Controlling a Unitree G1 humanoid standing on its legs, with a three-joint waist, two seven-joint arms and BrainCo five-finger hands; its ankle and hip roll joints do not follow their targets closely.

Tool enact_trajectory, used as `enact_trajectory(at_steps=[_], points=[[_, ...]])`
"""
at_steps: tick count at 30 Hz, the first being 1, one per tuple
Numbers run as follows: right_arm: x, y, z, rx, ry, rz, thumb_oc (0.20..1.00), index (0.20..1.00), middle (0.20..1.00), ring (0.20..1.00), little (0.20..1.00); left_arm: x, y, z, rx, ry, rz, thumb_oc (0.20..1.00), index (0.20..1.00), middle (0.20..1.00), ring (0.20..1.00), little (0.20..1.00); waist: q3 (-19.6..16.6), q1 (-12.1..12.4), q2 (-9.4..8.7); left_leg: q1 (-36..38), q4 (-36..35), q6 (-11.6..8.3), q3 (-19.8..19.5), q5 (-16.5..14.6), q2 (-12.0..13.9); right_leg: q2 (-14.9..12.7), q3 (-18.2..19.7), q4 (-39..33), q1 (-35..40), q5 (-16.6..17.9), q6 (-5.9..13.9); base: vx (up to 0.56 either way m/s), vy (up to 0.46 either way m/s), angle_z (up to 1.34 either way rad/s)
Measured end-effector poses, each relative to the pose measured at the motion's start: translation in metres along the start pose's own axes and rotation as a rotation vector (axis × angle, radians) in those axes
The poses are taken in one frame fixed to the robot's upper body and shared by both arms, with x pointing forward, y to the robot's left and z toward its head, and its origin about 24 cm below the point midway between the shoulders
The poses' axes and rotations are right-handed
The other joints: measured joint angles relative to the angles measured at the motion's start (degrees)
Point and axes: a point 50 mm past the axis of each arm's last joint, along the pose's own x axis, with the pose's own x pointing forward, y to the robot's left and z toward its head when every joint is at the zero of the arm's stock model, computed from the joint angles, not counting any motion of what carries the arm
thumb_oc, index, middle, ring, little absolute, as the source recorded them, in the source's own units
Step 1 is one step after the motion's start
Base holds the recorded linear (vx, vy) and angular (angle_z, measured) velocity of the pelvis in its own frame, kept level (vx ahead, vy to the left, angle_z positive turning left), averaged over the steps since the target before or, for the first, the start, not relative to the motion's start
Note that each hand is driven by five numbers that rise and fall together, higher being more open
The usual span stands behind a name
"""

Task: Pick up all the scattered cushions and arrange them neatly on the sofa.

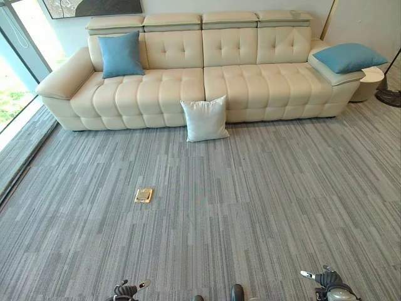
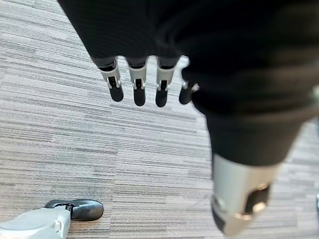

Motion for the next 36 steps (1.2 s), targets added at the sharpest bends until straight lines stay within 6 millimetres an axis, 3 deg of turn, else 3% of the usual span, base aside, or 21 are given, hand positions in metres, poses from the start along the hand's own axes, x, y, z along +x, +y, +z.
enact_trajectory(at_steps=[20, 36], points=[[-0.005, 0.009, -0.022, 0.041, 0.076, 0.059, 1.0, 1.0, 1.0, 1.0, 1.0, -0.001, -0.007, -0.006, 0.007, 0.021, -0.029, 1.0, 1.0, 1.0, 1.0, 1.0, -1.6, 0.1, -2.24, 0.8, 0.0, 0.06, 0.1, -0.2, 0.0, 0.0, 0.3, 0.0, 0.7, 0.1, 0.12, 0.0, 0.0, 0.0], [-0.006, 0.02, -0.019, 0.026, 0.063, 0.104, 1.0, 1.0, 1.0, 1.0, 1.0, -0.001, -0.011, 0.001, 0.035, -0.006, -0.042, 1.0, 1.0, 1.0, 1.0, 1.0, -2.9, 0.1, -1.27, 0.8, 0.0, -0.16, 0.0, -0.1, 0.0, 0.0, 0.2, 0.0, 0.8, 0.2, 0.08, 0.0, 0.0, 0.0]])
